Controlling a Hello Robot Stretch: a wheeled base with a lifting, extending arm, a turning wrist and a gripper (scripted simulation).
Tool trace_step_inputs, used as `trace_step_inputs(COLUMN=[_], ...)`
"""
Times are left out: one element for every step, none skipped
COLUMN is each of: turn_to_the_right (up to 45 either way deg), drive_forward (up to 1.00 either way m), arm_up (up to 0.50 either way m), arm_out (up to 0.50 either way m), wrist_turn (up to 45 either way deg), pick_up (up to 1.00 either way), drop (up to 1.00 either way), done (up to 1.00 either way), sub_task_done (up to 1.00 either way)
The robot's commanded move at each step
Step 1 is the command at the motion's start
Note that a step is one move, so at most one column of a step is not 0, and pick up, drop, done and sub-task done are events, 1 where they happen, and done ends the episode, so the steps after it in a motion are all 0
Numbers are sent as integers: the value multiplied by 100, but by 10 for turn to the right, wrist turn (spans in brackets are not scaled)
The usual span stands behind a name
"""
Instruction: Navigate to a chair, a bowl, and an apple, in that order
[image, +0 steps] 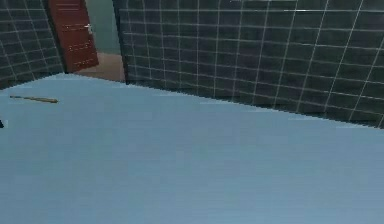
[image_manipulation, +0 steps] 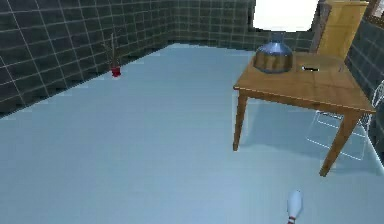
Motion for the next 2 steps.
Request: trace_step_inputs(turn_to_the_right=[-270,0], drive_forward=[0,100], arm_up=[0,0], arm_out=[0,0], wrist_turn=[0,0], pick_up=[0,0], drop=[0,0], done=[0,0], sub_task_done=[0,0])
